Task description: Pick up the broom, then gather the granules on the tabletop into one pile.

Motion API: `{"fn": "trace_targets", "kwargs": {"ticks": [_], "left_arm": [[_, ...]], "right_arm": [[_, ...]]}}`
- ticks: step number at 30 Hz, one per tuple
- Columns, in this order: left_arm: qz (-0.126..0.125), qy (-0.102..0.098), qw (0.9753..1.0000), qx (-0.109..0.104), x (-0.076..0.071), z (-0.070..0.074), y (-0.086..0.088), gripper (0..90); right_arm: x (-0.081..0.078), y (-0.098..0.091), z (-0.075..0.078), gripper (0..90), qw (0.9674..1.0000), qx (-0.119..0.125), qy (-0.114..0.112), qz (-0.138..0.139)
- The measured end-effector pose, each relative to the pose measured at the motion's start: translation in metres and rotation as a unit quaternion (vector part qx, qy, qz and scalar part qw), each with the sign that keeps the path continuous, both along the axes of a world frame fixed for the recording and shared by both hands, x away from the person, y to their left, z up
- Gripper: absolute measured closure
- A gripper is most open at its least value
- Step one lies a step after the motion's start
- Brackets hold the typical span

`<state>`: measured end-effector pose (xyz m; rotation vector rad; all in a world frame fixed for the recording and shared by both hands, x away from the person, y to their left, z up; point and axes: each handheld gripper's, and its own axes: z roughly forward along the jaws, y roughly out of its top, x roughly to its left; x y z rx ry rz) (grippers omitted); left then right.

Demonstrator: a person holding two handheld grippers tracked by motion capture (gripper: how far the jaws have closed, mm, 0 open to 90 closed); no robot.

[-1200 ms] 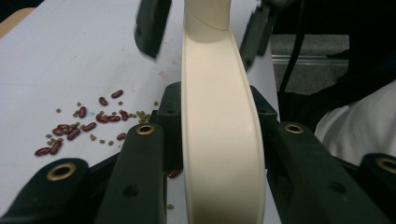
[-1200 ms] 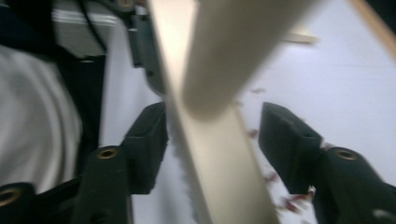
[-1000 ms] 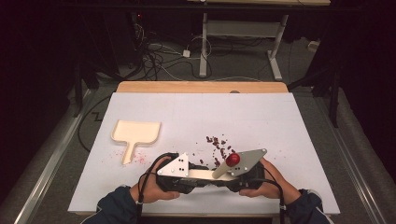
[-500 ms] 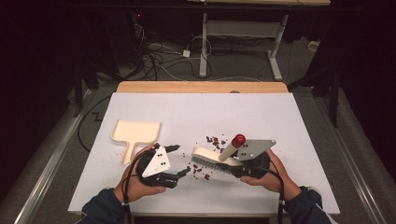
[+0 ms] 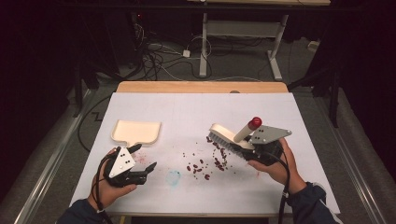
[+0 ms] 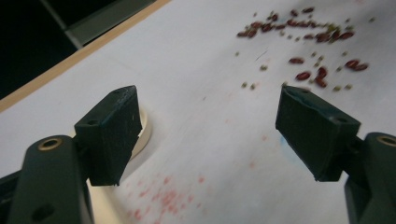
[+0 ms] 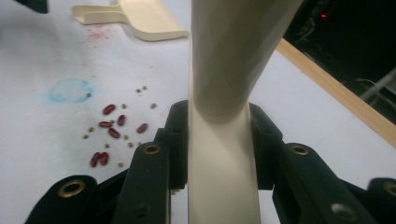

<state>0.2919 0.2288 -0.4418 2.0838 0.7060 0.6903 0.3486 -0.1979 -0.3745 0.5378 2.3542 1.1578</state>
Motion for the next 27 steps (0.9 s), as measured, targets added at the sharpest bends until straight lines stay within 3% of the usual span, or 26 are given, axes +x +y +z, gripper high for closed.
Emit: {"fn": "trace_targets", "kwargs": {"ticks": [2,8,10,11,12,16,20,23,27], "left_arm": [[0.007,0.006,0.9999,0.014,-0.002,-0.005,0.006,20.6],[0.017,0.018,0.9996,0.014,-0.007,-0.011,0.016,20.6],[0.015,0.016,0.9995,0.022,-0.008,-0.011,0.015,20.6],[0.015,0.015,0.9995,0.024,-0.008,-0.011,0.014,20.6],[0.014,0.016,0.9994,0.027,-0.008,-0.012,0.014,20.6],[0.012,0.021,0.9992,0.031,-0.007,-0.013,0.012,20.6],[0.014,0.026,0.9991,0.029,-0.006,-0.014,0.012,20.6],[0.016,0.028,0.9989,0.034,-0.006,-0.015,0.012,20.5],[0.012,0.030,0.9988,0.036,-0.005,-0.016,0.011,20.6]], "right_arm": [[0.004,-0.006,0.001,67.3,0.9997,0.000,-0.008,-0.022],[0.014,-0.018,0.001,67.3,0.9979,0.001,-0.019,-0.062],[0.020,-0.024,0.000,67.3,0.9956,-0.006,-0.027,-0.089],[0.020,-0.024,0.000,67.3,0.9956,-0.006,-0.027,-0.089],[0.024,-0.026,-0.002,67.3,0.9933,-0.019,-0.039,-0.107],[0.031,-0.028,-0.007,67.3,0.9920,-0.020,-0.035,-0.120],[0.043,-0.026,-0.015,67.3,0.9877,-0.045,-0.047,-0.142],[0.054,-0.023,-0.023,67.4,0.9868,-0.043,-0.036,-0.152],[0.070,-0.013,-0.037,67.4,0.9823,-0.069,-0.030,-0.172]]}}
